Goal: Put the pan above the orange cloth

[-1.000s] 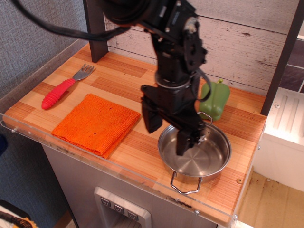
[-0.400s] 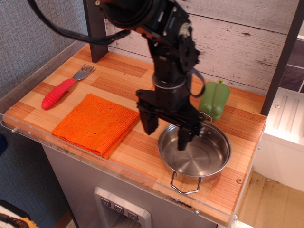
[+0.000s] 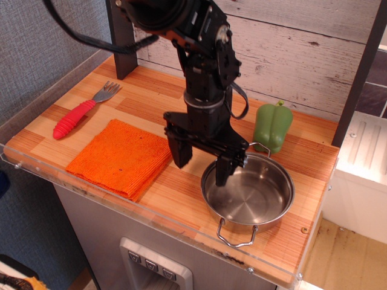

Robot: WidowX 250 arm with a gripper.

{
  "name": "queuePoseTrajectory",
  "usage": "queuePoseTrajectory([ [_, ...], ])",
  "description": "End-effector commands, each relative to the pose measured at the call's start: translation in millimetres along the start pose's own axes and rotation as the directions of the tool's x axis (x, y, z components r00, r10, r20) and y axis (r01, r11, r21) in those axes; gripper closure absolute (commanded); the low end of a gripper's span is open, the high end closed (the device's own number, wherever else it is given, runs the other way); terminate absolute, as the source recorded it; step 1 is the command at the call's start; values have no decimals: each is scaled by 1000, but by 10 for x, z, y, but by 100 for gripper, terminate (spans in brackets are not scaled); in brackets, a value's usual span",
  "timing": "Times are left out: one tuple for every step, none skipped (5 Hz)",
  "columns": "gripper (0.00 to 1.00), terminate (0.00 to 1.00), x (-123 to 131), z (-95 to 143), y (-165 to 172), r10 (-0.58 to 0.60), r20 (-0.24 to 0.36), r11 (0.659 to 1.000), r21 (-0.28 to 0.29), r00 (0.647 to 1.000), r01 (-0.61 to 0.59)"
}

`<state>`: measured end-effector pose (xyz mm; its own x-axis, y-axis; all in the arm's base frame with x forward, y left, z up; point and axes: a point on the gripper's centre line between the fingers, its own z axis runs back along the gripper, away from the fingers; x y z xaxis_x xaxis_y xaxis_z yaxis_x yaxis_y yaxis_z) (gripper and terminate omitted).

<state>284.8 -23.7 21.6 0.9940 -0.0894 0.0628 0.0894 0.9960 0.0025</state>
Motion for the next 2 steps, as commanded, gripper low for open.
queuePoseTrajectory([
  [100,0,46,52,-19,-43,27,999,25,999,43],
  [100,0,6,14,-21,-48,13,999,23,999,48],
])
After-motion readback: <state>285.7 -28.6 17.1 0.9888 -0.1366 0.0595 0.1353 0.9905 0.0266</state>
